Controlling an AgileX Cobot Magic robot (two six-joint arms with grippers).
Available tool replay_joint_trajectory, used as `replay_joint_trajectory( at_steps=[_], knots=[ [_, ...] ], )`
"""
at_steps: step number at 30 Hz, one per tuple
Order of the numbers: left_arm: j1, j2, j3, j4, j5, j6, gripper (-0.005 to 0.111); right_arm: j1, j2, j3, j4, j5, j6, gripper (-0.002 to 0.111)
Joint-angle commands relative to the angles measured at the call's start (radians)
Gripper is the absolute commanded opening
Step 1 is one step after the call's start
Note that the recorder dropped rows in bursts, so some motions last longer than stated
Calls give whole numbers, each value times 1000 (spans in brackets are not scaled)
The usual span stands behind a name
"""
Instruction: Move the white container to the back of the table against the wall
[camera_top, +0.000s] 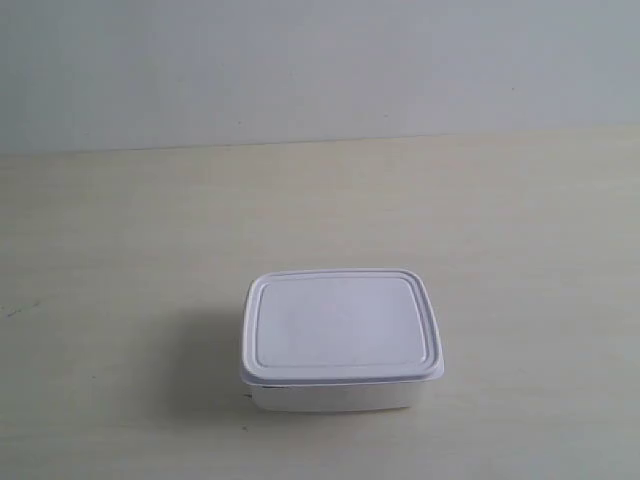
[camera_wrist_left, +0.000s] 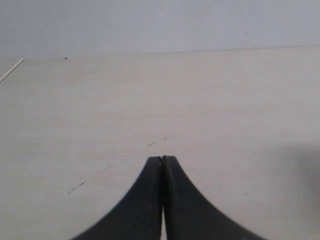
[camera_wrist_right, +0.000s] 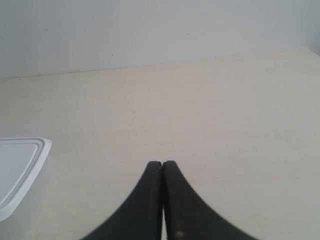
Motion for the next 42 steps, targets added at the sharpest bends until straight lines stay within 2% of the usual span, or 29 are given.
replay_joint_trajectory(
  at_steps=[1, 8, 15, 24, 29, 33, 37, 40, 42],
  knots=[
    [-4, -6, 3, 21, -20, 4, 0, -5, -5, 5, 4, -6, -1, 0],
    [-4, -6, 3, 17, -116, 4, 0, -5, -5, 5, -84, -6, -4, 0],
    [-4, -6, 3, 8, -323, -7, 0, -5, -5, 5, -87, -6, -4, 0],
    [-4, -6, 3, 8, -521, 1, 0, -5, -5, 5, -126, -36, -29, 0],
    [-4, -6, 3, 8, -548, -2, 0, -5, -5, 5, -120, -298, -29, 0],
    [-4, -6, 3, 8, -619, -6, 0, -5, -5, 5, -111, -523, 11, 0],
    [-4, -6, 3, 8, -653, -178, 0, -5, -5, 5, -111, -716, 184, 0],
    [-11, -6, 3, 10, -658, -369, 0, -5, -5, 5, -113, -789, 360, 0],
    [-30, -6, 3, 10, -660, -397, 0, -5, -5, 5, -113, -814, 450, 0]
  ],
)
